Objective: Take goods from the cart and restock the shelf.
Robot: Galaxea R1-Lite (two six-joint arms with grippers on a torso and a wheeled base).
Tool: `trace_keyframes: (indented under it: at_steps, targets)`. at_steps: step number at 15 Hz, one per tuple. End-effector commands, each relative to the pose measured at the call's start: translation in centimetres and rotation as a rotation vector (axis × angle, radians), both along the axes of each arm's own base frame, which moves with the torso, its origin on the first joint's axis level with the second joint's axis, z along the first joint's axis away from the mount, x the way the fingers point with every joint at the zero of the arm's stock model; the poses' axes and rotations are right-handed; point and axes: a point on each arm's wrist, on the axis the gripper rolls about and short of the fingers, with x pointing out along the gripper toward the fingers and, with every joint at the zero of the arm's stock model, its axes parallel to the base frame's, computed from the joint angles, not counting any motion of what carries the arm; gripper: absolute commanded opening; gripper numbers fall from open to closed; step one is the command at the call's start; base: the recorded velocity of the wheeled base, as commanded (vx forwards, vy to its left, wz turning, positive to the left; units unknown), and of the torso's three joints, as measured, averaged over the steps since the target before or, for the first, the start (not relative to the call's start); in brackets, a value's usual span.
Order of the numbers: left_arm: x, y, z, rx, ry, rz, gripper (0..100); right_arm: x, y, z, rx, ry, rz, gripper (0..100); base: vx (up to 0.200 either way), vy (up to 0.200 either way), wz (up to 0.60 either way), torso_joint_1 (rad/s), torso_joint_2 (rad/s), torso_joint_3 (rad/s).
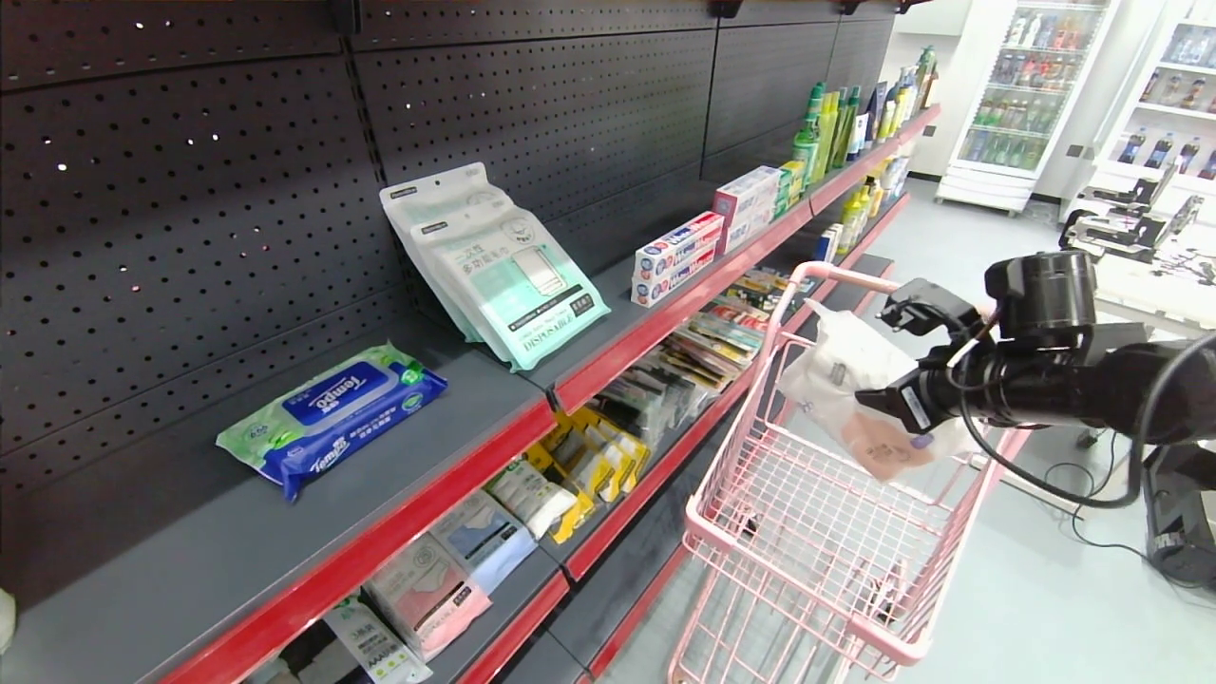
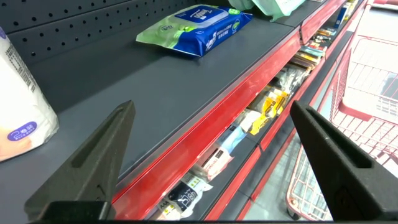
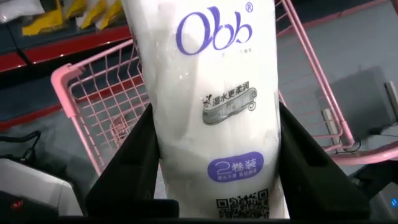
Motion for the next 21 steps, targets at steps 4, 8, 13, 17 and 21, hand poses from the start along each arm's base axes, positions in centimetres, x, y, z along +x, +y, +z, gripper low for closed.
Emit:
trace_keyframes:
  at_steps: [4,8,13,17,21]
  targets:
    - [0.0,0.0,0.0,0.000,0.001,0.000,100,-8.4,-0.5,6.4,0.032,-0.211,-0.062,0,0.000,0.000,0.00,0.000,0.00,0.000]
    - [0.0,0.0,0.0,0.000,0.001,0.000,100,-14.4,-1.5,9.0,0.040,-0.354,-0.086,0,0.000,0.000,0.00,0.000,0.00,0.000]
    - [0.0,0.0,0.0,0.000,0.001,0.000,100,-17.9,-2.7,11.3,0.007,-0.501,-0.120,0,0.000,0.000,0.00,0.000,0.00,0.000]
    - [0.0,0.0,0.0,0.000,0.001,0.000,100,-18.0,-2.9,12.2,0.013,-0.531,-0.138,0,0.000,0.000,0.00,0.000,0.00,0.000]
    - [0.0,0.0,0.0,0.000,0.001,0.000,100,-18.2,-3.7,12.1,-0.003,-0.533,-0.192,0,0.000,0.000,0.00,0.102,-0.21,-0.107]
